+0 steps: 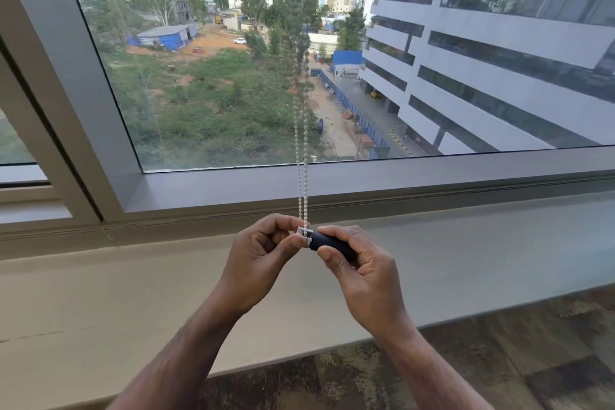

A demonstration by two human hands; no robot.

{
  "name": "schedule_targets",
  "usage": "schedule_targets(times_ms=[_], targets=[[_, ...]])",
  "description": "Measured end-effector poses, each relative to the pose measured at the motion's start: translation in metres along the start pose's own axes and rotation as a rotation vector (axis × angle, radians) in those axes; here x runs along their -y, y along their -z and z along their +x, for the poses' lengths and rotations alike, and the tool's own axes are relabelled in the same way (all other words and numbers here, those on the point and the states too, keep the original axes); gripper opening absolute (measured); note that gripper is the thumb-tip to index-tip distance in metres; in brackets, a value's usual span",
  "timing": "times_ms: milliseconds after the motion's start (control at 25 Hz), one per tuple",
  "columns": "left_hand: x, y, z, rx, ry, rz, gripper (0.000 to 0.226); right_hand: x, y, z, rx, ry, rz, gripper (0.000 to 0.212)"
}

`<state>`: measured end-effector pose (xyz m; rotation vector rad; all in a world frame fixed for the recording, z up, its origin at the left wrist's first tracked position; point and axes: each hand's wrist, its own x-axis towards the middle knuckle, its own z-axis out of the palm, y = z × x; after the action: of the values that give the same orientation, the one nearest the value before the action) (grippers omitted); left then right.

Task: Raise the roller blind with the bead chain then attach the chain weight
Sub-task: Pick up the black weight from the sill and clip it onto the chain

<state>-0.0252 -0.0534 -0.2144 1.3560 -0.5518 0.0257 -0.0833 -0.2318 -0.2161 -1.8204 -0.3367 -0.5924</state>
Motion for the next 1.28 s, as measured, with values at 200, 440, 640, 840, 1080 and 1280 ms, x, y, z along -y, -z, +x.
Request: schedule_targets(times_ms=[200,440,640,840,1080,1280], targets=[[0.000,0.003,0.002,0.015,-0.003,-0.021,0.017,-0.001,0.000,0.002,-0.025,0.011,-0.020,0.025],[0.003,0.001,0.000,0.031,-0.015,-0.031,0.015,-0.001,-0.002,0.000,-0.021,-0.026,0.030,0.026],[0.004,0.002,0.003,0.046,-0.019,-0.035,0.018,-0.003,-0.002,0.001,-0.034,0.037,-0.057,0.027],[0.008,0.003,0.007,0.058,-0.065,-0.014,0.021,0.001,-0.010,0.000,-0.044,-0.101,0.070,0.020],[0.014,0.011,0.016,0.063,-0.062,0.107,0.015,-0.008,-0.022,0.003,0.065,-0.469,0.396,0.031],[0.039,0.030,0.012,0.119,-0.217,0.539,0.018,-0.035,-0.037,-0.004,0.209,-0.549,0.345,0.019]])
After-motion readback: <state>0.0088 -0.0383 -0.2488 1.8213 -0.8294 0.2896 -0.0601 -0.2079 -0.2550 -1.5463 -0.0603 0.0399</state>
